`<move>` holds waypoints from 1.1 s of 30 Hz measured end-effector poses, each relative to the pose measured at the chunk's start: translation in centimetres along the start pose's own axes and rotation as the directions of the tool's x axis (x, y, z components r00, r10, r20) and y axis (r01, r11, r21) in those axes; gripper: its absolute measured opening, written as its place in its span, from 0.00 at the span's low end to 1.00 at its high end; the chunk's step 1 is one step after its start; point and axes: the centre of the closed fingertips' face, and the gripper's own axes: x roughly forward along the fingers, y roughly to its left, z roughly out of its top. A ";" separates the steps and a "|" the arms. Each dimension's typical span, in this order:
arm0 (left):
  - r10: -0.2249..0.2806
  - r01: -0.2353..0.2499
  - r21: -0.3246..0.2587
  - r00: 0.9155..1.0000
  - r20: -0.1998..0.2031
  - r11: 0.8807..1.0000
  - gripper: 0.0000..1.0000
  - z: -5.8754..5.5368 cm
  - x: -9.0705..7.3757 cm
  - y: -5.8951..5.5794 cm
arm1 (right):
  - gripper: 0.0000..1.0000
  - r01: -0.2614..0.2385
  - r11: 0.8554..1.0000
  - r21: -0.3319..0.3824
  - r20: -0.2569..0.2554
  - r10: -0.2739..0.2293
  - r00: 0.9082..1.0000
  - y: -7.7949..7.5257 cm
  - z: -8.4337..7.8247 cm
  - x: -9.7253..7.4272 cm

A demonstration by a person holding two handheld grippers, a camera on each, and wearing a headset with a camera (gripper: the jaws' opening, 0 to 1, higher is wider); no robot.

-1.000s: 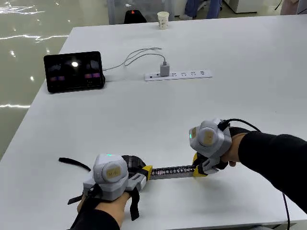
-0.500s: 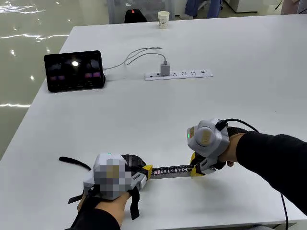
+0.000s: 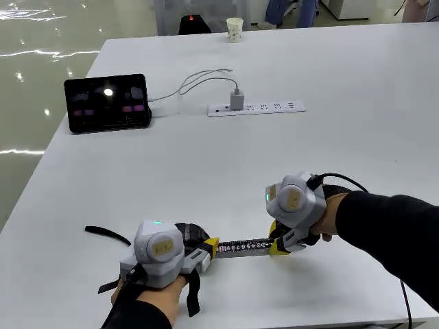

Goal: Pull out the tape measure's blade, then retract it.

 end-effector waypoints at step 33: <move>-0.009 0.009 -0.012 1.000 -0.005 1.000 0.63 -0.1 0.0 0.0 | 0.11 -0.003 1.000 0.011 0.018 0.003 1.000 0.2 1.3 0.7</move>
